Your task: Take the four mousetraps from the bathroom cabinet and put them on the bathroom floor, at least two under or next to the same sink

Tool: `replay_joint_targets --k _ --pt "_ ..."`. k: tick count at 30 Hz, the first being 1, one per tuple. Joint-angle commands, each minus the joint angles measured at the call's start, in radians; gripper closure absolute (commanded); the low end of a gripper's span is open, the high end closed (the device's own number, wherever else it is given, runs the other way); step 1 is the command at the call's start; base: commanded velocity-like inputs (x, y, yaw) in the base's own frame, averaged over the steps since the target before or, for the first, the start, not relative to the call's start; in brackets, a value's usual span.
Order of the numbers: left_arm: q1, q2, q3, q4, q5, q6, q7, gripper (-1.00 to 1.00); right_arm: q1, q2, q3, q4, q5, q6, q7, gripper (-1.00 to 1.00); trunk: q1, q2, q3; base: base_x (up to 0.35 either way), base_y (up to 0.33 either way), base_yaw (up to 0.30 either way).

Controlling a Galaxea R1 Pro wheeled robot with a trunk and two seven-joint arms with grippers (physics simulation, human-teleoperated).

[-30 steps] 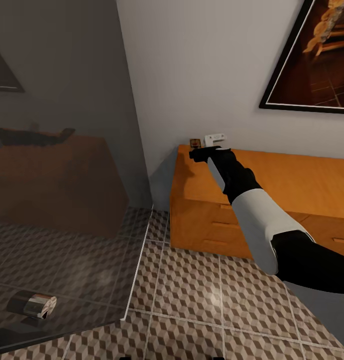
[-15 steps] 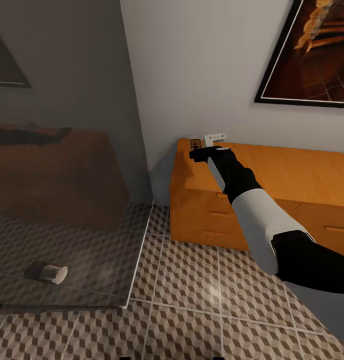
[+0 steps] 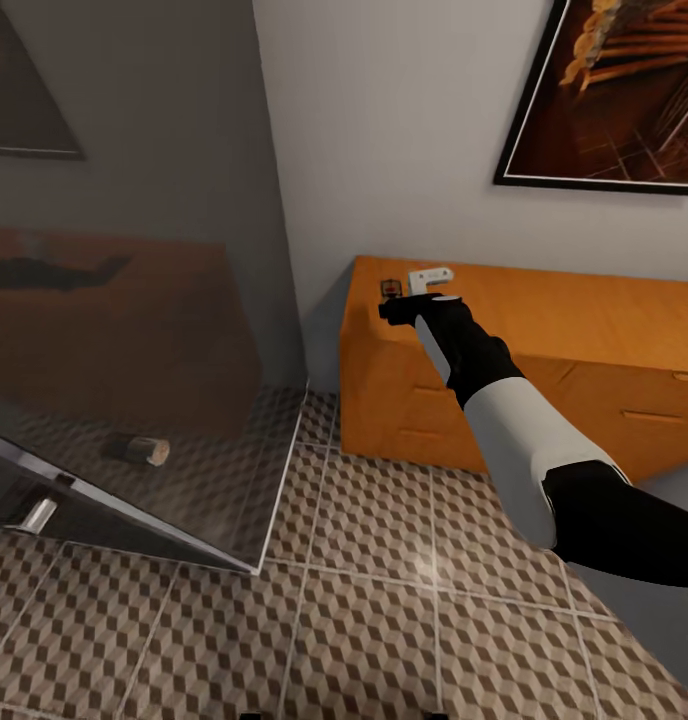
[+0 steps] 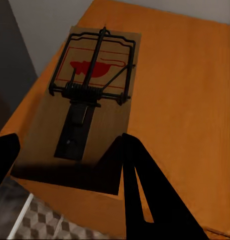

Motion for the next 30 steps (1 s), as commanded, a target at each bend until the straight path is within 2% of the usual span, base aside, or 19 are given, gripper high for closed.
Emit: replay_joint_targets --k 1,30 --pt "-0.001 -0.001 -0.008 0.004 0.010 -0.006 -0.005 1.00 -0.001 0.000 0.004 0.000 -0.001 0.006 -0.007 1.00 0.000 -0.001 -0.001 -0.335 0.000 0.000" --pt "-0.001 -0.001 -0.008 0.004 0.010 -0.006 -0.005 1.00 -0.001 0.001 0.004 0.008 -0.003 0.004 -0.041 1.00 0.000 -0.001 -0.001 -0.335 0.000 0.000"
